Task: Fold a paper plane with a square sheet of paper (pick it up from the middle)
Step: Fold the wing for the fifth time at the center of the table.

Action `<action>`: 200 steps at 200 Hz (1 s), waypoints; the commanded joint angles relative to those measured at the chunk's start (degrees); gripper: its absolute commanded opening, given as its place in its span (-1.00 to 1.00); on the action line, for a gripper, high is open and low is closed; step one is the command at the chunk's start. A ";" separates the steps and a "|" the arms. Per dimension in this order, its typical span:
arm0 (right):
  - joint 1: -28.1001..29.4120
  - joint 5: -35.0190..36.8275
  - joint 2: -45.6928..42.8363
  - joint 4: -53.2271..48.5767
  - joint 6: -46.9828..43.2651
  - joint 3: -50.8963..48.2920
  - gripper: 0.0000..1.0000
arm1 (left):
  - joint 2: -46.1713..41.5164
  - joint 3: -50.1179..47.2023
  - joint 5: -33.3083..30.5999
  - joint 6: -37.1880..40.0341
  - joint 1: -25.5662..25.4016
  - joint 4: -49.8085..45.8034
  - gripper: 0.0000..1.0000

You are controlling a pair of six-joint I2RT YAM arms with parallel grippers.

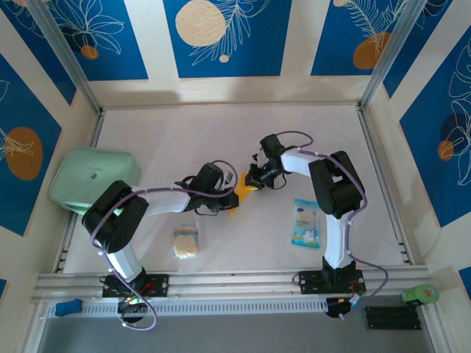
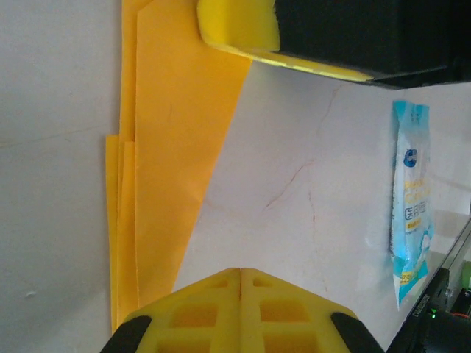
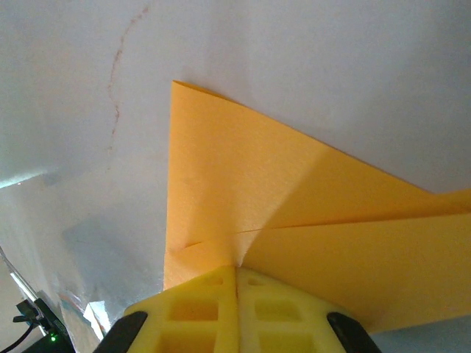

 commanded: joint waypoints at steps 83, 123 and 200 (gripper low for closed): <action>0.08 7.97 5.22 -5.30 -0.98 -1.69 -0.90 | 3.10 -0.96 1.10 -0.18 -0.44 -4.67 -1.00; 0.17 8.33 5.57 -5.76 -1.41 -1.62 -0.90 | 3.29 -2.14 0.45 -0.01 -0.22 -5.48 -1.00; 0.09 9.07 6.19 -6.71 -2.17 -1.06 -0.90 | 1.53 -5.89 2.07 -0.81 0.83 -4.50 -1.00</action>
